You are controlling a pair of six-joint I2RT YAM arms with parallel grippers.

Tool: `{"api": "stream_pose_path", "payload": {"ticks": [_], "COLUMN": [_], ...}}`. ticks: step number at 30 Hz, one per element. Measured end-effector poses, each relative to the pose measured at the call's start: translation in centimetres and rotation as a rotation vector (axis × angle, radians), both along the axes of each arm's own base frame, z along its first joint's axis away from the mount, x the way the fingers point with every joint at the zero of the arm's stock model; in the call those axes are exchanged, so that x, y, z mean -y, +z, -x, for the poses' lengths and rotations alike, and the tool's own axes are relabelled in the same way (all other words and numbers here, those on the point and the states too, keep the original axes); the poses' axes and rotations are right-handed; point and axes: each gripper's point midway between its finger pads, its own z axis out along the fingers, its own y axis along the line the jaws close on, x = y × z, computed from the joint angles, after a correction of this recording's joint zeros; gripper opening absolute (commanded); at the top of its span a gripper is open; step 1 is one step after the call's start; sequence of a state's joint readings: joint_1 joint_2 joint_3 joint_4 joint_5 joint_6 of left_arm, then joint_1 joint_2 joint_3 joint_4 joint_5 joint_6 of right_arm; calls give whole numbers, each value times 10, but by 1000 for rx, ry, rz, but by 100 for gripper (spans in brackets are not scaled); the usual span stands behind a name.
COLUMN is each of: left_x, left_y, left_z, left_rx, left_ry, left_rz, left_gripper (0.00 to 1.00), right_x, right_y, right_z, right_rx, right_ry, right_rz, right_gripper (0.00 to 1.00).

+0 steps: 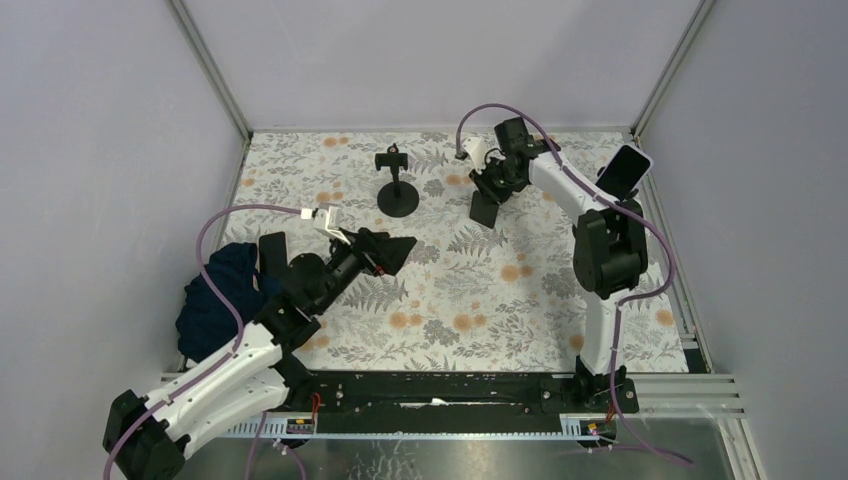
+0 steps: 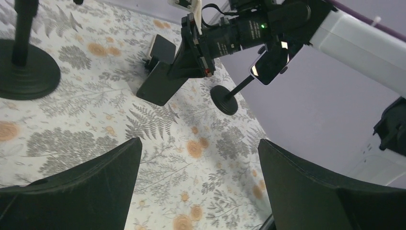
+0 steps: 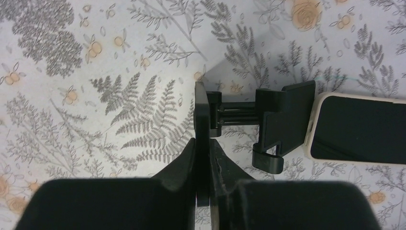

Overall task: Place the phone on the phone stand
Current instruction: Move the phone stand to the center of the board.

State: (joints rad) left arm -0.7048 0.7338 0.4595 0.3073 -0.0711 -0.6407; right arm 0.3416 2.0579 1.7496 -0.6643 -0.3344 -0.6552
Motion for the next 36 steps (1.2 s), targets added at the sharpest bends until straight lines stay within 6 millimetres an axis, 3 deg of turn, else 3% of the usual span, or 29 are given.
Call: {"api": "stream_pose_path", "payload": {"ticks": [6,10,13,17,24,31,36], "left_x": [6,5,5,10,23,37,56], "left_y": [-21,-50,-68,-92,-130,-159,-155], "left_z": [-7,-12,-19,-24,-29,-31,-34], "left_rx": [-143,-279,-392,-548,-810,-1005,-1077], "left_ry": [17,53,89,127,190,228,196], "left_rz": [114,202,264,334,431,503,542], "left_gripper": [99,98,96,94,94,94,83], "right_x": [6,4,-5,-23,-47,-61,-73], "right_y": [5,28,47,59,40,18,13], "right_z": [34,62,88,126,180,204,213], "right_rx": [-20,12,58,96,79,69,108], "right_ry": [27,67,118,205,333,406,448], "right_rz": [-15,-55,-95,-137,-148,-114,-82], "right_gripper": [0,0,0,0,0,0,0]}}
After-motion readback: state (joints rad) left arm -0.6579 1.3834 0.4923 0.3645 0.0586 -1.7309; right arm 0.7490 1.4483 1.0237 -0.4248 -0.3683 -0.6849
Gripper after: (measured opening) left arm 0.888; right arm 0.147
